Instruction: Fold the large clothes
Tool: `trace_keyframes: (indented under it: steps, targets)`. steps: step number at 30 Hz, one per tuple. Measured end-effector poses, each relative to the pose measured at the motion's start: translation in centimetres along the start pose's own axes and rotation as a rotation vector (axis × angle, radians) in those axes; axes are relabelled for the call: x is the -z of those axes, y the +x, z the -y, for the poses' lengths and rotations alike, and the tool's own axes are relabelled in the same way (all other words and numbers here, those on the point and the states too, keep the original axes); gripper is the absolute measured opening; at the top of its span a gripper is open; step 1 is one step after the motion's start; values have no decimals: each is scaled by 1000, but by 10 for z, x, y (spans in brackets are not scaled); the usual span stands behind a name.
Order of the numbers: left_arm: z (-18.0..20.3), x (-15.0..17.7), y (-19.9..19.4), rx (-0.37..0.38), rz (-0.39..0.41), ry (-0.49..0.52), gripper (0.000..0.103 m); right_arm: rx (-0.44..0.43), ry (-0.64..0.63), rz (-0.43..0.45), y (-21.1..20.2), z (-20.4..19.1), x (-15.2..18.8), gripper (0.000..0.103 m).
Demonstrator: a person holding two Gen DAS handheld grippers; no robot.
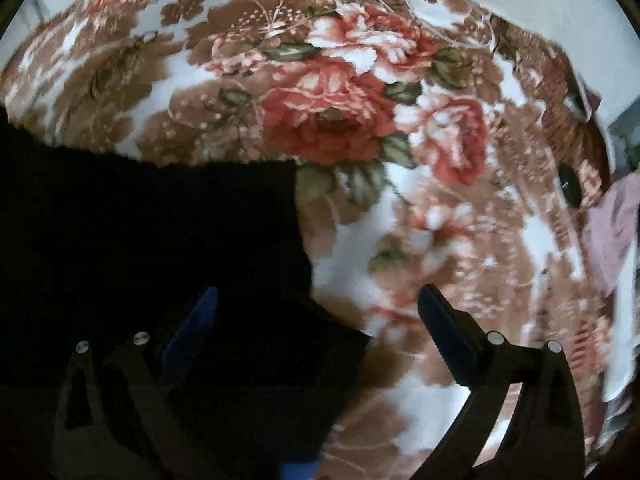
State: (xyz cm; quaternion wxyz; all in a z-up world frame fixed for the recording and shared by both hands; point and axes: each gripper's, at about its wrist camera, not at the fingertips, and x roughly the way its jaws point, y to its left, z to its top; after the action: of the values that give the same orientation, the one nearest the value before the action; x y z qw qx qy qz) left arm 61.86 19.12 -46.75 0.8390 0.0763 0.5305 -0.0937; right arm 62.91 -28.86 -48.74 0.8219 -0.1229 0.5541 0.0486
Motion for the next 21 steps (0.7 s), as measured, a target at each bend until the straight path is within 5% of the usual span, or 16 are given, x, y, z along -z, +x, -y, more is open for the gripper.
trace_keyframes:
  steps: [1, 2, 3, 5, 9, 14, 17, 21]
  targets:
    - [1, 1, 3, 20, -1, -13, 60, -36, 20, -9, 5, 0, -1, 67]
    - [2, 2, 8, 46, -18, -22, 33, -72, 26, -26, 8, -3, -1, 22]
    - [6, 5, 8, 49, -18, -17, 20, -82, 19, -38, 11, -7, 0, 16]
    - [15, 9, 4, 38, 8, 17, 8, -50, -39, -10, 5, -21, 3, 9]
    - [9, 9, -25, -19, 60, -36, 7, -49, -48, 9, -11, -15, 7, 6]
    - [-18, 18, -48, -16, -37, -159, 8, -92, -23, 64, -65, 1, -4, 6]
    - [-26, 33, -16, -12, -163, -177, 10, -17, -144, 7, -49, -29, 3, 6]
    - [-4, 45, 8, -76, -144, -98, 11, 77, -210, -29, -10, -44, 19, 6]
